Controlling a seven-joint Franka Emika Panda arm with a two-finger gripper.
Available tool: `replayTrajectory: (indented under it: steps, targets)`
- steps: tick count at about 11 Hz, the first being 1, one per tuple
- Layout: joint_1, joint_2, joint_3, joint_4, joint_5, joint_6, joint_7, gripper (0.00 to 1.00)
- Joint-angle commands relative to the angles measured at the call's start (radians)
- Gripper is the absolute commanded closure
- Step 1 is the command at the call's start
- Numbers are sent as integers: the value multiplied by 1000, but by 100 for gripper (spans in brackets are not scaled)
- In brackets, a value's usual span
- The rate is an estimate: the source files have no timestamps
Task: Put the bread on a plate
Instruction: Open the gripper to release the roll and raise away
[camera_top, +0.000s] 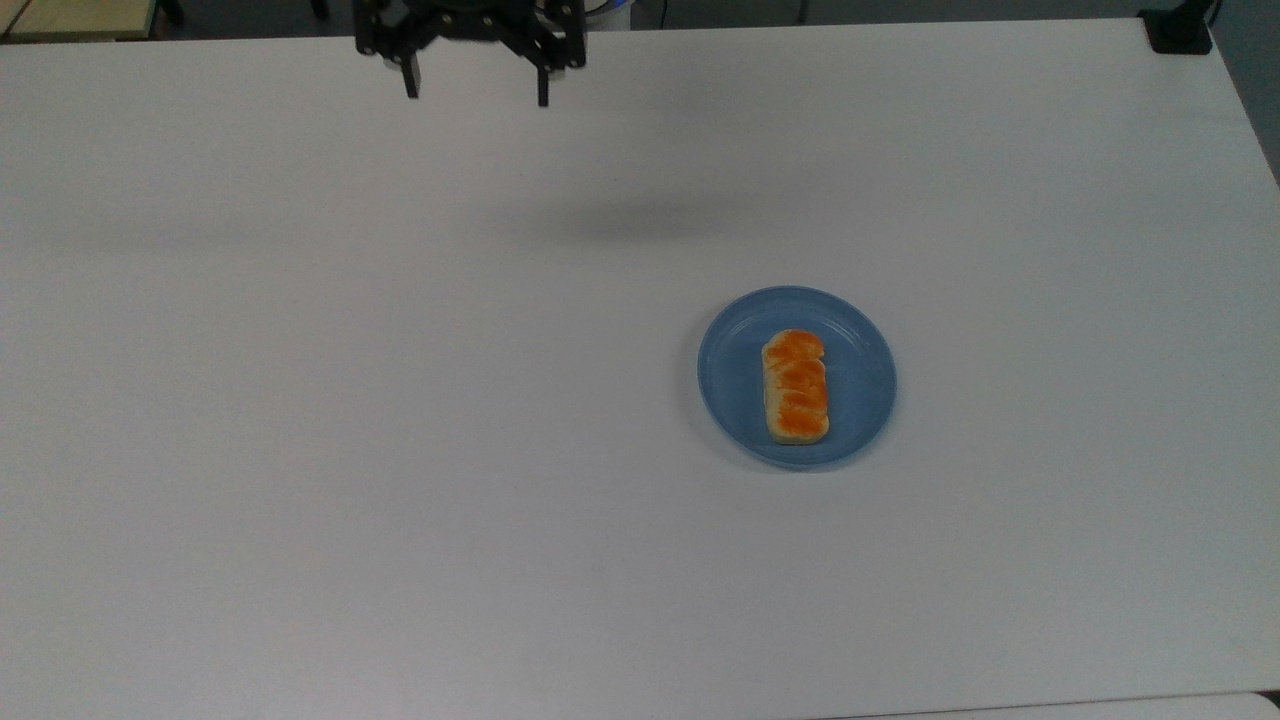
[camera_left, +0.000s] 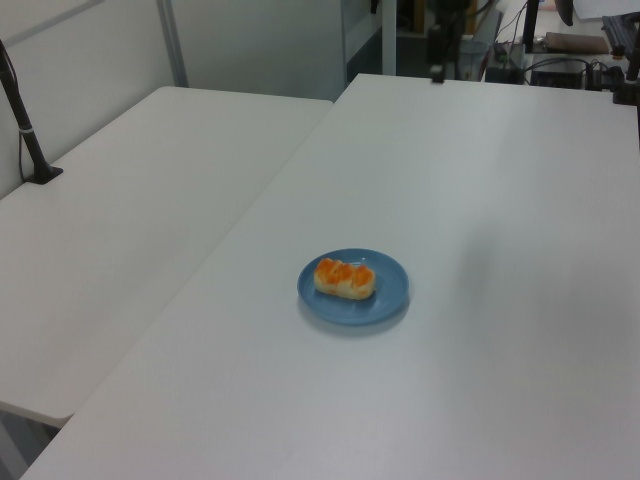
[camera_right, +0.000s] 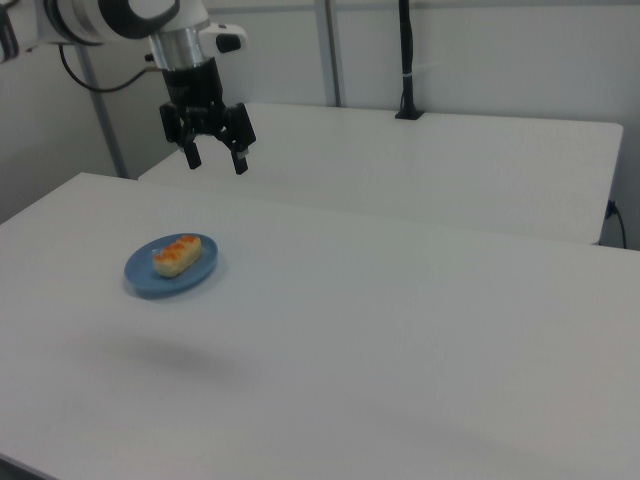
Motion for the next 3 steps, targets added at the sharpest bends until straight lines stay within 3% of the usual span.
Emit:
replayTrajectory:
  steps: [1, 3]
  targets:
    - [-68, -88, 15, -74, 45, -16, -62, 0]
    - [-62, -90, 13, -72, 43, -24, -59, 0]
